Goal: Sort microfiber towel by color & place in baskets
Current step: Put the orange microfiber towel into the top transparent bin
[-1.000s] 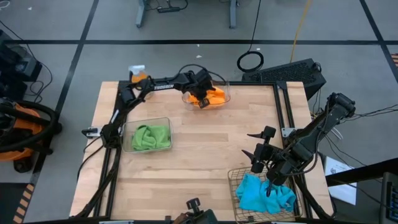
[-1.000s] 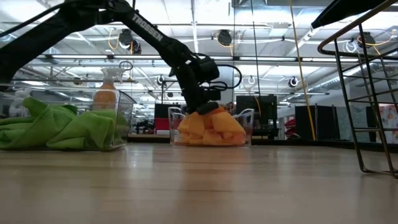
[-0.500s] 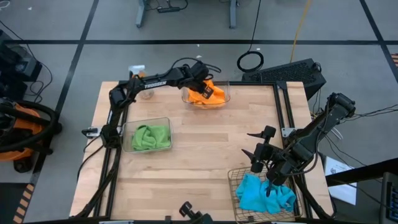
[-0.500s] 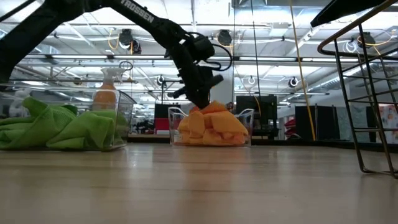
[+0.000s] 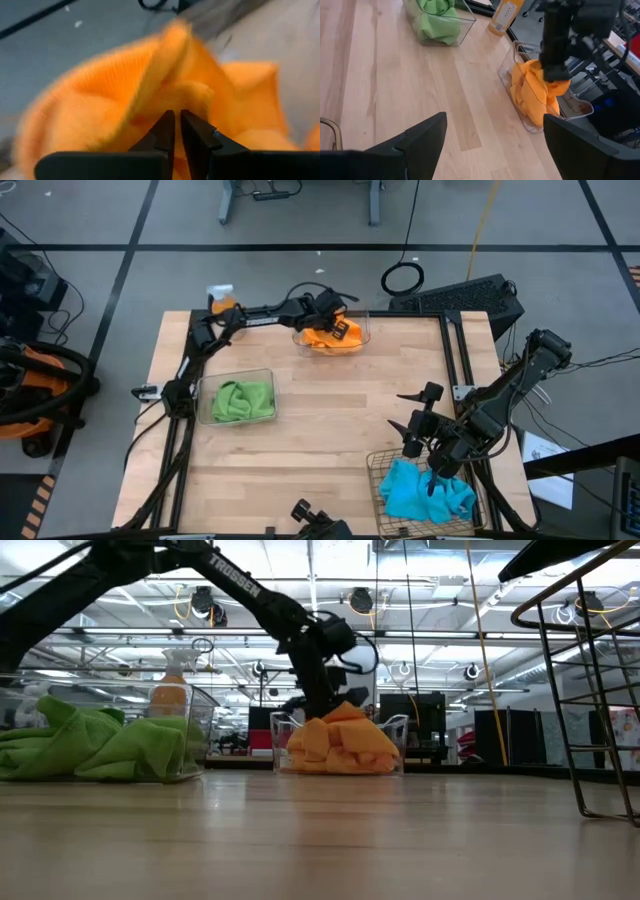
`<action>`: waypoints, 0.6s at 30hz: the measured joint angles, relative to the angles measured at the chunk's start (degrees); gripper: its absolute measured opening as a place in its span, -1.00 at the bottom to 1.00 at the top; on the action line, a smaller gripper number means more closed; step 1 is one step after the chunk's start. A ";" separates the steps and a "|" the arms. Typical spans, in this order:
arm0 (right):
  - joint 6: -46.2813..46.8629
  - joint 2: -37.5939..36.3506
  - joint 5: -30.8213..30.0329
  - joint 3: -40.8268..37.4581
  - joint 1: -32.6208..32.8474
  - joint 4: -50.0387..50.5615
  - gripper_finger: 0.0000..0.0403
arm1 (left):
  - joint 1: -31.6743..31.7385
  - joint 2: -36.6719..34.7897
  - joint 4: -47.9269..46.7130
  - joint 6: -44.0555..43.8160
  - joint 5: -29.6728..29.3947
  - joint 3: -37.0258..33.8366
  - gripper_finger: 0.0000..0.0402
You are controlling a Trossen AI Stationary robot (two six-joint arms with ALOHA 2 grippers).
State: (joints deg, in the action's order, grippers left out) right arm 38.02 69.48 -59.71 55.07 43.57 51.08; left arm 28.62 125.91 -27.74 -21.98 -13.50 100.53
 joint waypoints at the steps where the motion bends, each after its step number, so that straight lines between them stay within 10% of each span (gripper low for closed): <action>1: -0.01 -0.01 -0.02 0.00 0.00 0.03 0.59 | 0.03 0.88 -0.15 -0.06 0.08 0.01 -0.81; 18: 0.03 0.01 -0.22 0.00 0.00 0.13 0.59 | -1.01 -2.62 -1.88 1.67 4.85 0.02 -0.81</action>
State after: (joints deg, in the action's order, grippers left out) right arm 38.05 69.49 -59.93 55.07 43.57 51.21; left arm 27.61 123.28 -29.63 -20.32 -8.65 100.55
